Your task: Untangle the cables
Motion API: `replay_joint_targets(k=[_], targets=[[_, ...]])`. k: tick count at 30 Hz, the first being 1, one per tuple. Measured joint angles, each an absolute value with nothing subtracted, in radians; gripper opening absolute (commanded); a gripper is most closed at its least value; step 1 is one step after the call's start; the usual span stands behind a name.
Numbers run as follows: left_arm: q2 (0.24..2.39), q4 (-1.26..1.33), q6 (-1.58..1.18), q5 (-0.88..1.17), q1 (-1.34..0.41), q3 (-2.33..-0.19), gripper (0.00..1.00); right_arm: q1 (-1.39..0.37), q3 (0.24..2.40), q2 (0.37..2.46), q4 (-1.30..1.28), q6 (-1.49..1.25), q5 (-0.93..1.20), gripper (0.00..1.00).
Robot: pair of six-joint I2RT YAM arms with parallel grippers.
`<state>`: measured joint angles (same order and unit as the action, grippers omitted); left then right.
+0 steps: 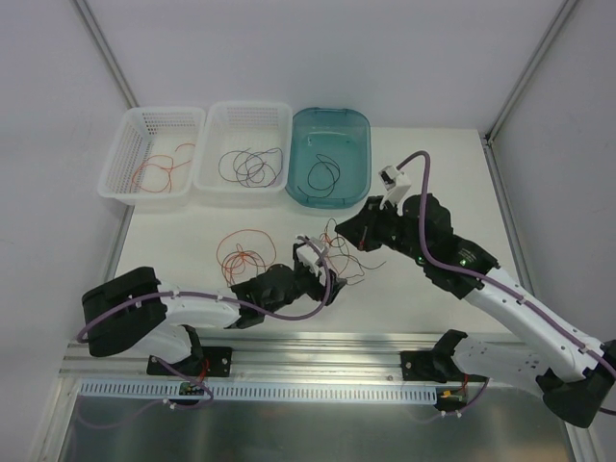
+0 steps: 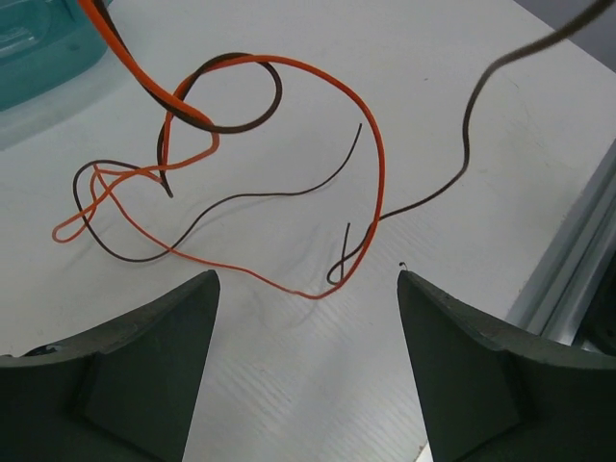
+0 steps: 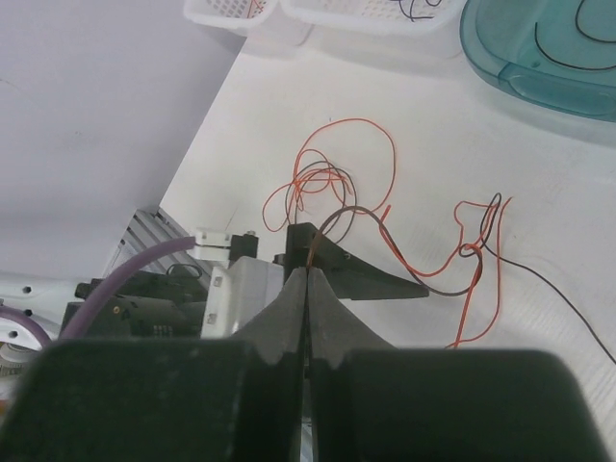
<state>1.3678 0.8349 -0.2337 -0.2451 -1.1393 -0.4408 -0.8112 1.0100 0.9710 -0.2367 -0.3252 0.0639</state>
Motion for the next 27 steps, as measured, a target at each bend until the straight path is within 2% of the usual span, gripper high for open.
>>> replay_joint_targets(k=[4, 7, 8, 9, 10, 14, 18, 23, 27], targets=[[1.431, 0.881, -0.215, -0.266, -1.139, -0.465, 0.67, -0.824, 1.01, 0.973, -0.231, -0.332, 0.057, 0.01], [1.476, 0.917, -0.2, -0.272, -1.139, -0.498, 0.52, -0.83, 1.01, 0.976, -0.227, -0.334, 0.053, 0.01], [1.487, 0.928, -0.196, -0.273, -1.14, -0.506, 0.43, -0.831, 1.01, 0.977, -0.228, -0.334, 0.051, 0.01], [1.494, 0.938, -0.194, -0.273, -1.14, -0.512, 0.14, -0.832, 1.01, 0.977, -0.228, -0.334, 0.049, 0.01], [1.499, 0.948, -0.192, -0.276, -1.14, -0.514, 0.0, -0.833, 1.01, 0.977, -0.228, -0.334, 0.045, 0.01], [1.495, 0.958, -0.184, -0.304, -1.14, -0.507, 0.0, -0.834, 1.01, 0.97, -0.249, -0.322, -0.007, 0.01], [1.374, 0.86, -0.202, -0.387, -1.14, -0.438, 0.0, -0.811, 1.001, 0.898, -0.323, -0.283, -0.129, 0.01], [1.093, 0.567, -0.265, -0.601, -1.134, -0.414, 0.0, -0.647, 0.97, 0.749, -0.416, -0.241, -0.263, 0.01], [0.93, 0.292, -0.345, -0.691, -1.06, -0.445, 0.0, -0.496, 0.941, 0.677, -0.503, -0.219, -0.338, 0.01]])
